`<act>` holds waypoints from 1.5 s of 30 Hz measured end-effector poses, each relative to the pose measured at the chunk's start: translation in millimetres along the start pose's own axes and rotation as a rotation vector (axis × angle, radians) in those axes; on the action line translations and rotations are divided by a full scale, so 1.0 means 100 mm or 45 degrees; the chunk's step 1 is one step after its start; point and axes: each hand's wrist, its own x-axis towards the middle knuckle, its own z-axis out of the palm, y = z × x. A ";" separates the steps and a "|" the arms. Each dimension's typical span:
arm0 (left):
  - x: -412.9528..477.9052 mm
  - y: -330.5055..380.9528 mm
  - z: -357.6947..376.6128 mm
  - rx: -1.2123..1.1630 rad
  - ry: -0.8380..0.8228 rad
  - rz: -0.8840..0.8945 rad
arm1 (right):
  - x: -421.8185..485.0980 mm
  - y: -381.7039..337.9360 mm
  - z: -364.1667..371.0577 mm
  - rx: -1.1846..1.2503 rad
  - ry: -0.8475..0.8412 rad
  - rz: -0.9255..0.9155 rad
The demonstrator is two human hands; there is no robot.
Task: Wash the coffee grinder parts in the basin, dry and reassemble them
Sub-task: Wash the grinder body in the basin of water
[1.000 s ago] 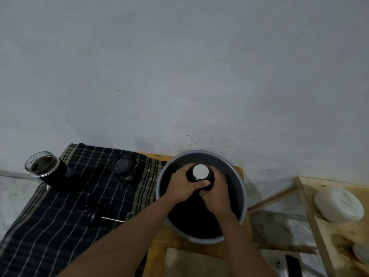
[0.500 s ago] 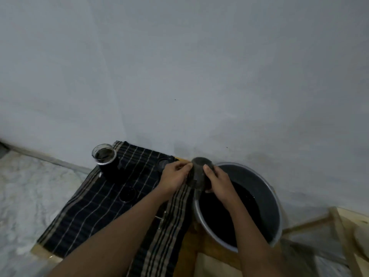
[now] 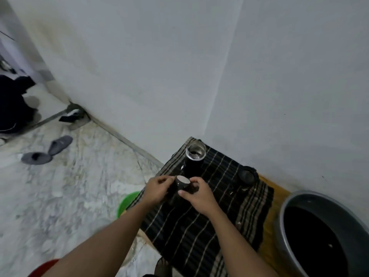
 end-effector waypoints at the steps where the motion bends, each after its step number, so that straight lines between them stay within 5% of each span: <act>1: 0.03 -0.07 -0.08 0.006 0.007 -0.007 | 0.05 0.00 0.12 -0.030 0.025 -0.012; 17: 0.43 -0.51 -0.19 0.224 -0.047 -0.182 | 0.30 0.17 0.52 -0.243 0.011 0.055; 21: 0.60 -0.19 -0.12 0.305 0.026 0.031 | 0.36 0.00 0.24 -0.037 0.370 0.114; 25: 0.83 0.16 0.10 0.560 -0.146 0.259 | 0.48 -0.19 -0.10 0.108 0.702 0.153; 35: 1.03 0.23 0.44 0.521 -0.307 0.481 | 0.76 -0.35 -0.23 0.073 0.538 -0.042; 45: 0.73 0.69 0.71 0.539 -0.169 0.912 | 0.37 -0.61 -0.66 0.265 0.986 -0.219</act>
